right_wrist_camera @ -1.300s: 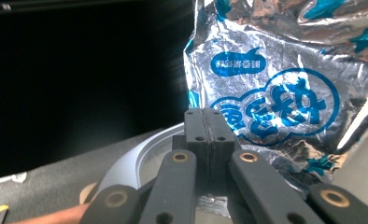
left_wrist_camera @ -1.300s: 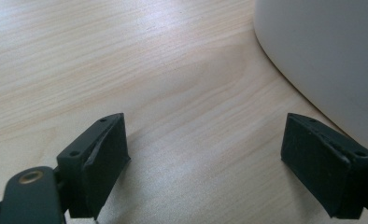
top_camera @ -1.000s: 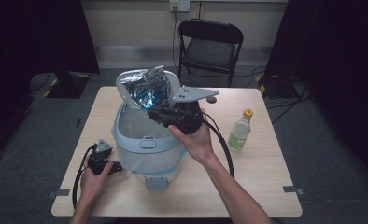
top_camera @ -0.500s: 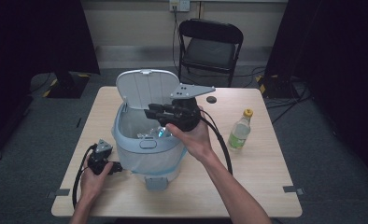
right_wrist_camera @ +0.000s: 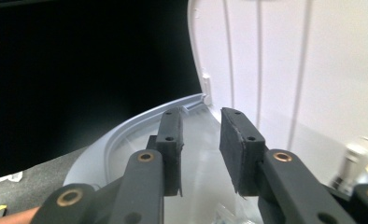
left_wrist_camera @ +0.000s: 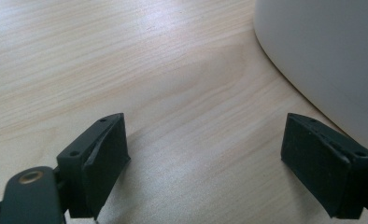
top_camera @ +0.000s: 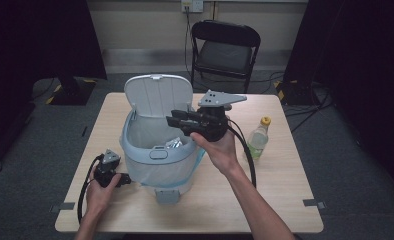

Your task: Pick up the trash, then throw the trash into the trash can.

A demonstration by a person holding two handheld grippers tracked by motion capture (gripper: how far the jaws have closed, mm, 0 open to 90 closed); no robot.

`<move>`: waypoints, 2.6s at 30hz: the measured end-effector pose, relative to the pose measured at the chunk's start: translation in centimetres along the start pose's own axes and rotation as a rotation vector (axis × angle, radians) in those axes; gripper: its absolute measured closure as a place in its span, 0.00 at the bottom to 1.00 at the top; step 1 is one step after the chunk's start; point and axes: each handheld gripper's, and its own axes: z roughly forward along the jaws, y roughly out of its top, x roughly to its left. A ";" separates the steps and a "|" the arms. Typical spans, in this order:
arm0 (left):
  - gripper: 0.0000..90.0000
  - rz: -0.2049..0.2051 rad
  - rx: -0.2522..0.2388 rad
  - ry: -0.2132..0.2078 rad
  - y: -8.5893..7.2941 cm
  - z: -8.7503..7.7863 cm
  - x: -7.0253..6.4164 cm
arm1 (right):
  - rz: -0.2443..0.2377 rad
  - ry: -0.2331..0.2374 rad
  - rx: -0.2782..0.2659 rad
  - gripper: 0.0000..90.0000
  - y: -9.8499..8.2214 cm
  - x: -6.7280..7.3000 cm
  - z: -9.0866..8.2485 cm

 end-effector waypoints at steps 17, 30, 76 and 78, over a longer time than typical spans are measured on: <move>0.16 0.000 0.000 0.000 0.0 0.0 0.0 | 0.055 -0.126 -0.043 0.74 -1.4 -3.1 -4.3; 0.16 0.000 0.000 -0.001 0.0 0.0 0.0 | 0.072 -0.264 -0.035 0.68 -3.9 -5.0 -7.6; 0.16 0.000 0.000 0.001 0.0 0.0 0.0 | 0.313 -0.610 0.254 0.28 -21.0 -7.8 -12.6; 0.16 0.000 0.000 0.000 0.0 0.0 0.0 | 0.330 -0.627 0.260 0.26 -21.5 -8.3 -12.9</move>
